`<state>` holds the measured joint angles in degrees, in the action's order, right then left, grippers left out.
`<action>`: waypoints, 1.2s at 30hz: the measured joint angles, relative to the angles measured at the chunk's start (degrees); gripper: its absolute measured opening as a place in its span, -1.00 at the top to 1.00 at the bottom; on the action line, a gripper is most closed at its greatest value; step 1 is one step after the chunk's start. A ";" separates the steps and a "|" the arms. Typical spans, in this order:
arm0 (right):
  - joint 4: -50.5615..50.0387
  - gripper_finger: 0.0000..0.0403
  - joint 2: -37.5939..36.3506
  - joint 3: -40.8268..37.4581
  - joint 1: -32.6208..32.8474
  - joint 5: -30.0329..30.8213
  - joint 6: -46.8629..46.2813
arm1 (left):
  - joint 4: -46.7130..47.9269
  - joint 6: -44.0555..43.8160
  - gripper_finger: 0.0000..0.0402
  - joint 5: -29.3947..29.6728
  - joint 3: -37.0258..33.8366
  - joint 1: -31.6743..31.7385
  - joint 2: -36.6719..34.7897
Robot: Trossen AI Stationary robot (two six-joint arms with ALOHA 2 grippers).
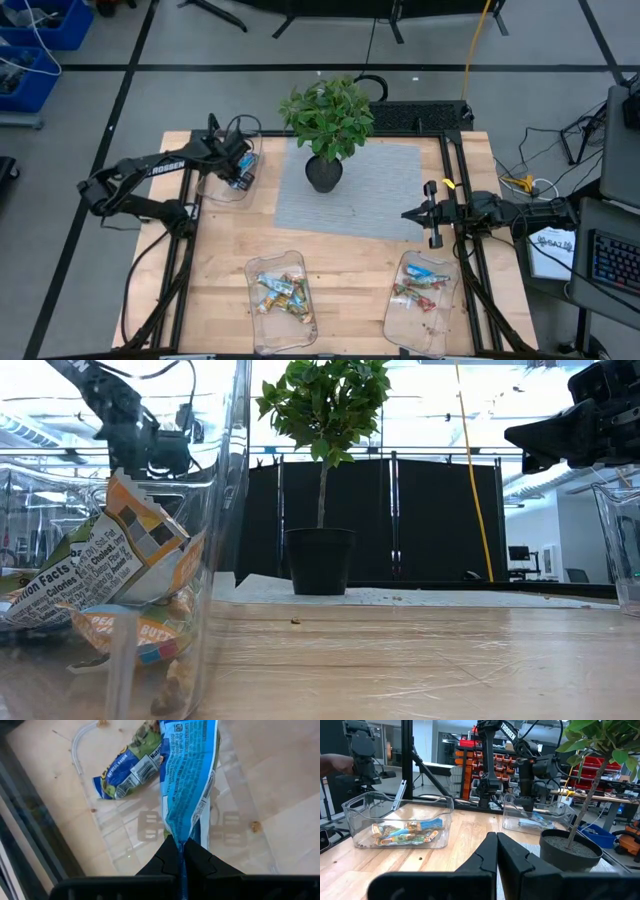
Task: Pick and place Granola Bars by type
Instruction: Put the blue granola bar into the top transparent bin, then return to Home Position
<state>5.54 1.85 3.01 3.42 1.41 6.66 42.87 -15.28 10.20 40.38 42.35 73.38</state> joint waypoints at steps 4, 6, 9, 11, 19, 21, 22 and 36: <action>0.00 1.00 0.00 0.00 0.00 0.00 0.00 | 0.07 0.17 0.96 -0.07 0.00 0.00 0.00; -0.01 1.00 0.00 0.02 0.00 0.00 0.00 | 0.07 0.30 0.94 -0.07 0.00 0.00 0.00; 0.00 1.00 0.00 0.02 0.00 0.00 0.00 | 0.10 0.91 0.96 -0.18 0.00 0.00 0.00; 0.00 1.00 0.00 0.02 0.00 0.00 0.00 | 0.09 1.15 0.96 -0.16 0.00 0.00 0.00; 0.00 1.00 0.00 0.01 0.00 0.00 0.00 | 0.13 -2.74 0.50 2.96 0.00 0.00 -0.02; 0.00 1.00 0.00 0.00 0.00 0.00 0.00 | 0.11 -3.37 0.30 3.58 0.00 0.00 -0.02; 0.00 1.00 0.00 0.02 0.00 -0.02 0.00 | 0.11 -3.42 0.20 3.60 0.00 0.01 -0.02; 0.00 1.00 0.00 0.02 0.00 0.00 0.00 | -4.27 2.32 -0.77 -2.23 0.11 -0.36 -2.84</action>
<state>5.54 1.85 3.02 3.42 1.41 6.66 38.60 -12.96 7.97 40.49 41.99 70.55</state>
